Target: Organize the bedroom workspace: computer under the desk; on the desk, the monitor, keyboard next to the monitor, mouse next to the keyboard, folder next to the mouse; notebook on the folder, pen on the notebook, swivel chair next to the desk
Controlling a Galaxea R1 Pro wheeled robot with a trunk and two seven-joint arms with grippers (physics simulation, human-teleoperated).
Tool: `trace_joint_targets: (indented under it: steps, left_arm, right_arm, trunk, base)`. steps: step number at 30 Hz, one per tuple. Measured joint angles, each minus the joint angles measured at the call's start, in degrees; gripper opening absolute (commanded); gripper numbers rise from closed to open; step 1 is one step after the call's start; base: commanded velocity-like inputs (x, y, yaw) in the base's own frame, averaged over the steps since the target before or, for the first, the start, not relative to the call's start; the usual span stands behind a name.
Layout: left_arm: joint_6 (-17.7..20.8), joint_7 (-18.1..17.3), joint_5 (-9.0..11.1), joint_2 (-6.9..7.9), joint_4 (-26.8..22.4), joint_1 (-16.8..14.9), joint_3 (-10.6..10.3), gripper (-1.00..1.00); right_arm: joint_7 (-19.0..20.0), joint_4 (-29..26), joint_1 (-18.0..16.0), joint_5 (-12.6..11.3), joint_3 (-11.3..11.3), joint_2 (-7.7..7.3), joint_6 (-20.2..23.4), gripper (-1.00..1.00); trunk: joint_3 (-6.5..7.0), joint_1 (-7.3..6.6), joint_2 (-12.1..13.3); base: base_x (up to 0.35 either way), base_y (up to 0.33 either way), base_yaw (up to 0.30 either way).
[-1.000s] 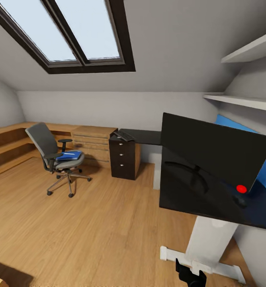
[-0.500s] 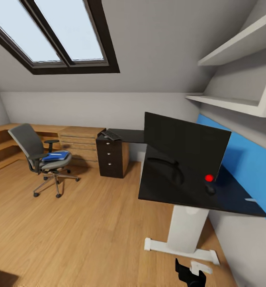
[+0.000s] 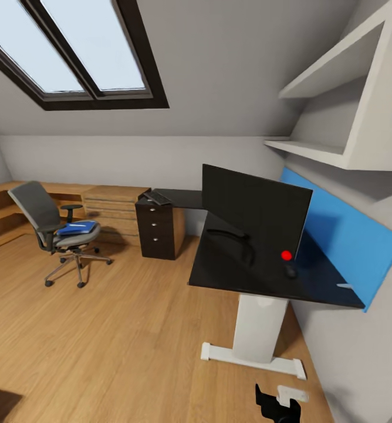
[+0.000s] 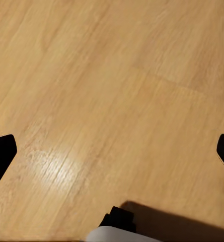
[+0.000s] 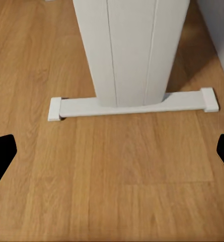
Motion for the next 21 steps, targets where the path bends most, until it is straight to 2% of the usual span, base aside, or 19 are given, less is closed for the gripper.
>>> trace_joint_targets:
  steps: [10,21]
  left_arm:
    - [0.0,0.0,0.0,0.08,0.0,0.0,0.0,1.0]
    - [-0.2,0.0,0.0,0.09,0.0,0.0,0.0,1.0]
  right_arm:
    - [0.1,0.0,0.1,0.2,0.0,-0.01,0.0,1.0]
    - [0.0,-0.1,0.3,0.1,0.0,-0.09,-0.1,1.0]
  trunk:
    - [0.0,-0.01,0.0]
    - [0.0,0.0,0.0]
  base:
    - [0.038,-0.259,0.0]
    - [0.009,-0.024,0.0]
